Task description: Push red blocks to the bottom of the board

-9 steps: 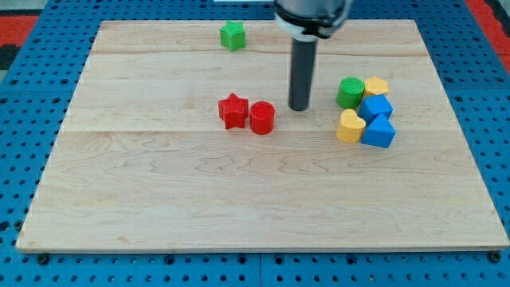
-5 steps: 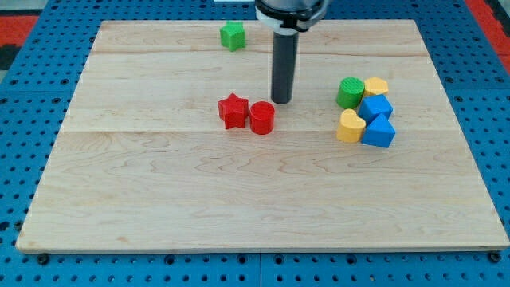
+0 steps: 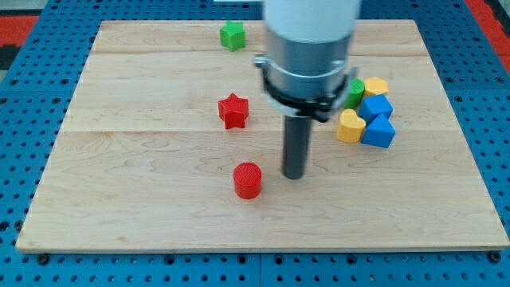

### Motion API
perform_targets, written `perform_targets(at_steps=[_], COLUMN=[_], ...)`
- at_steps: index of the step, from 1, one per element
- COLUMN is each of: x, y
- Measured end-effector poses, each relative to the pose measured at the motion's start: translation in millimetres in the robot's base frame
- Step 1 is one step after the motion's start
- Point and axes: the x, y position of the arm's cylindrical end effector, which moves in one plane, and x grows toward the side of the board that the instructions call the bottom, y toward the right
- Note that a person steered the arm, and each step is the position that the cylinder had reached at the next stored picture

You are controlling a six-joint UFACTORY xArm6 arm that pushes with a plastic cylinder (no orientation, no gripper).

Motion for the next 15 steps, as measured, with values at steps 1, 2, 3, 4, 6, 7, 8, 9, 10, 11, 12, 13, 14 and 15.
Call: perform_targets(at_steps=[1, 2, 3, 4, 6, 7, 8, 9, 10, 11, 12, 13, 14, 15], x=[28.9, 21.2, -20.7, -44.9, 9.5, -17.4, -75.1, -140.3, -162.1, -127.6, -84.6, -99.1, -144.4, -150.8], y=[-9.4, -37.5, -29.8, -40.7, -71.6, -63.1, -10.0, -10.9, -44.0, -56.2, -61.7, -62.5, -66.2, -120.0])
